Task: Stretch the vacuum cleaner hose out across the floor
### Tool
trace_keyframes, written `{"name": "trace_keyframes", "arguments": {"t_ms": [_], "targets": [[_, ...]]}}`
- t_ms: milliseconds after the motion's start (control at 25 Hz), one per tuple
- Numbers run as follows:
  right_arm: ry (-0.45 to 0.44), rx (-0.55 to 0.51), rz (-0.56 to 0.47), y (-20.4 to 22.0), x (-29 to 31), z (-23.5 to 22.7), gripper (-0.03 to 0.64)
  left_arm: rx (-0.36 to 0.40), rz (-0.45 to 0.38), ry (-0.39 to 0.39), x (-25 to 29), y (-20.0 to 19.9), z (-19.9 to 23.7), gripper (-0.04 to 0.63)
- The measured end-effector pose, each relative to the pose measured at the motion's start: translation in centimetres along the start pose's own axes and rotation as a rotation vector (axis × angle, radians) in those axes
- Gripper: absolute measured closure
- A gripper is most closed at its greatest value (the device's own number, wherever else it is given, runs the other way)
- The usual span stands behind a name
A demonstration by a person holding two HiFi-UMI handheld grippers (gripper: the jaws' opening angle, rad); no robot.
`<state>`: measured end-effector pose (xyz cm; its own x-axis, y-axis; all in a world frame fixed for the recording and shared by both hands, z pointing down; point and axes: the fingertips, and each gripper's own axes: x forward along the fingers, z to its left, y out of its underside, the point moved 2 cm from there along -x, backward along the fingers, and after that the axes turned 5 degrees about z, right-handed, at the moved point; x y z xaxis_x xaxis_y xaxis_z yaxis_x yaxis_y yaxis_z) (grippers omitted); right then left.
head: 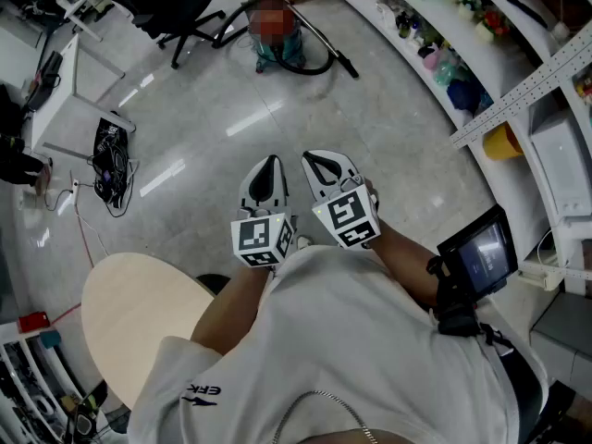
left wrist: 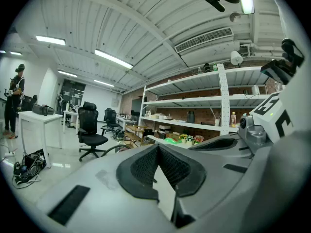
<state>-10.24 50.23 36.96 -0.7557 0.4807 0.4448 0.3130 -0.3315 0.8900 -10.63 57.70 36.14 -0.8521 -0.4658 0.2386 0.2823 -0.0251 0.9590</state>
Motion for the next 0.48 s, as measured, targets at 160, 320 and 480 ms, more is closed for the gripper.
{"name": "trace_keyframes", "arguments": {"t_ms": [160,320,480], "targets": [[0.000,-0.002,-0.001,-0.1,0.2,0.1,0.614,0.003,0.004,0.003,0.0,0.0,0.1,0.592],[0.001,0.000,0.001,-0.2,0.5,0.2,0.614,-0.005,0.009,0.002,0.1,0.0,0.5,0.592],[0.001,0.002,0.001,-0.2,1.3,0.5,0.615,-0.006,0.009,0.005,0.1,0.2,1.3,0.592]]}}
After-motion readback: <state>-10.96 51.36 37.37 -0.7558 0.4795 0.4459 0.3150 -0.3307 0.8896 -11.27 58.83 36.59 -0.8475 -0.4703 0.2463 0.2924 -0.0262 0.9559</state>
